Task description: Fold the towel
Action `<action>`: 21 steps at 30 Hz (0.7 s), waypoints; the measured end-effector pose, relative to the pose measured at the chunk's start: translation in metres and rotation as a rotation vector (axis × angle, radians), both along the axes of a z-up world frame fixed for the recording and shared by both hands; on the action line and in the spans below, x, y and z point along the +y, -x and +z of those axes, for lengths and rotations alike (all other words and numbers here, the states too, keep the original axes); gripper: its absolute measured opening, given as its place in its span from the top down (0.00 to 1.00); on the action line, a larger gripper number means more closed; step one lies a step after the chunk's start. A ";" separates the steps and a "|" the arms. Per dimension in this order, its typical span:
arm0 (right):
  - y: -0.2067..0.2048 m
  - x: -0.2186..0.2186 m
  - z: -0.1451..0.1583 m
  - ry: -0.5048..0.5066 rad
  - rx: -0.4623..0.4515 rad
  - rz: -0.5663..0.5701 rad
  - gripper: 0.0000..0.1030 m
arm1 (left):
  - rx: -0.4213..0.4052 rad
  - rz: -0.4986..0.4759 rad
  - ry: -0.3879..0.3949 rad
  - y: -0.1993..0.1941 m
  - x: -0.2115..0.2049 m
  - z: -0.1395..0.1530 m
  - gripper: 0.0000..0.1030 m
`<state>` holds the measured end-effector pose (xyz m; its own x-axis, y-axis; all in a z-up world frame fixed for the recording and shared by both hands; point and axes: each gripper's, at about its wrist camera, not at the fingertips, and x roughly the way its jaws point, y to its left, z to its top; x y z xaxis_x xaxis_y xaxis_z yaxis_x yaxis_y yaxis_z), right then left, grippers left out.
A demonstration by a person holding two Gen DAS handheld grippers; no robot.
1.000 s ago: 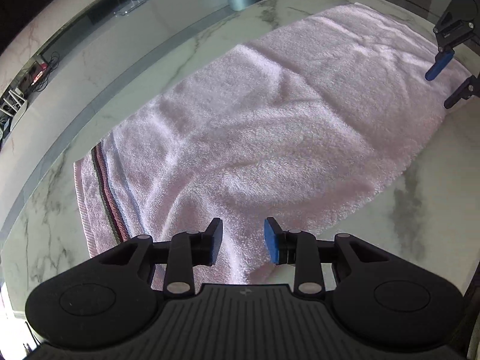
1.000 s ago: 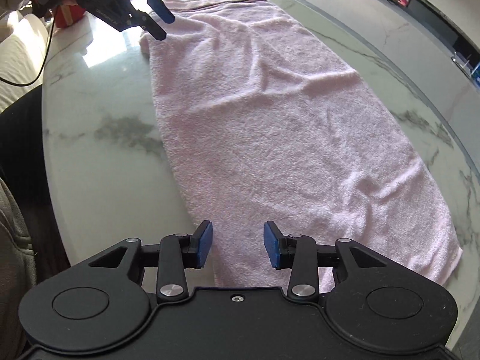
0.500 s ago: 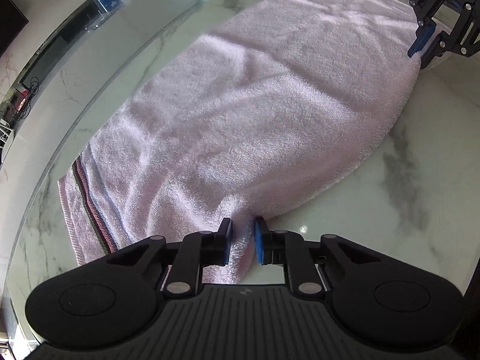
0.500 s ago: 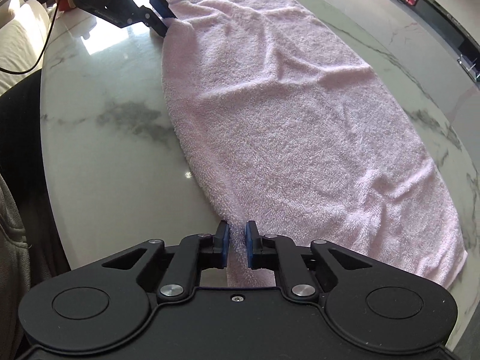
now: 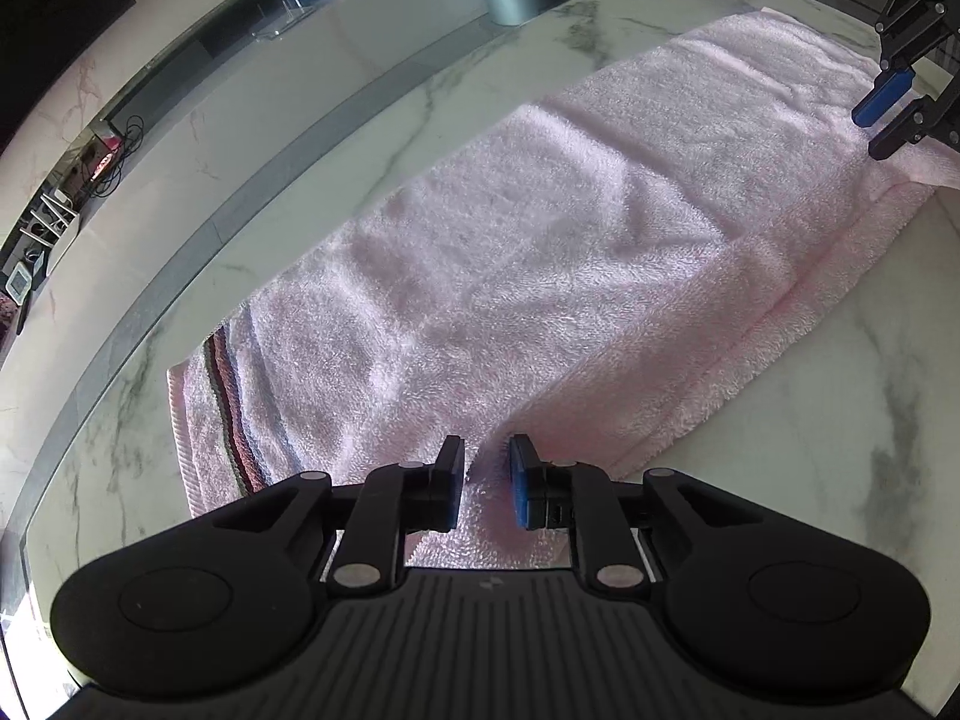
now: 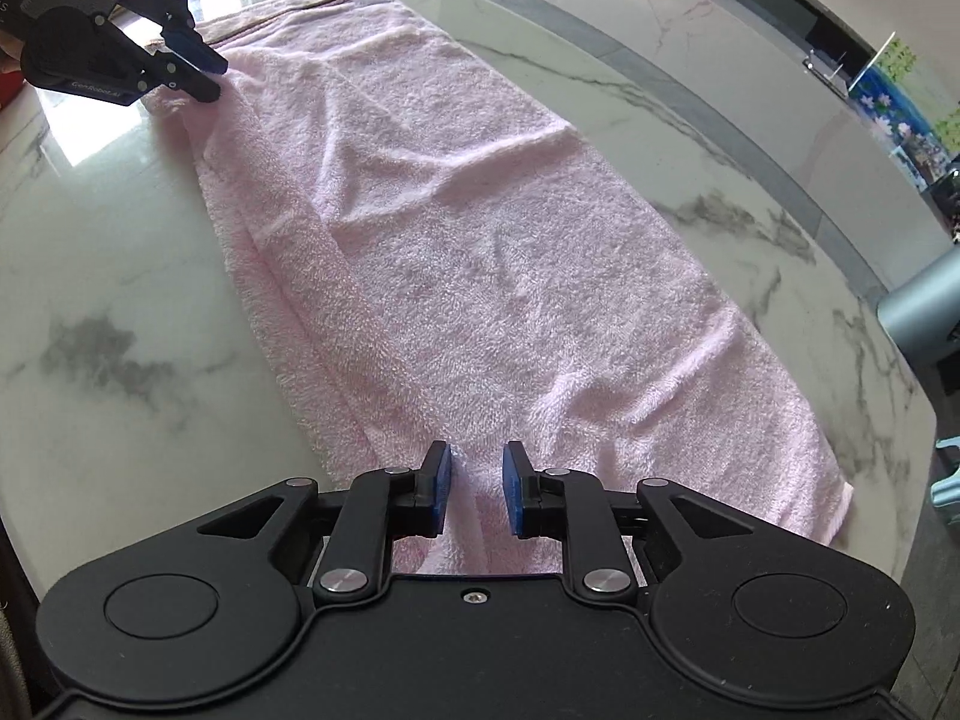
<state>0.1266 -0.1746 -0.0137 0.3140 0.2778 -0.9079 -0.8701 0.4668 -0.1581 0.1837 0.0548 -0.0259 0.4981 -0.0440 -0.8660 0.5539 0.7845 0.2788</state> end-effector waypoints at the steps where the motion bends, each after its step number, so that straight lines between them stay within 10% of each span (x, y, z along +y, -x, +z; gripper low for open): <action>1: 0.004 -0.002 0.003 -0.007 -0.005 0.014 0.71 | -0.008 -0.006 -0.002 0.002 0.002 0.002 0.72; 21: 0.058 -0.029 -0.005 0.062 -0.010 0.112 0.59 | -0.052 -0.231 -0.059 0.069 -0.005 0.008 0.62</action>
<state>0.0684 -0.2037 -0.0189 0.2936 0.2551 -0.9213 -0.9144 0.3558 -0.1929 0.1148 0.0495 -0.0177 0.5246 -0.1122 -0.8439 0.7005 0.6202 0.3530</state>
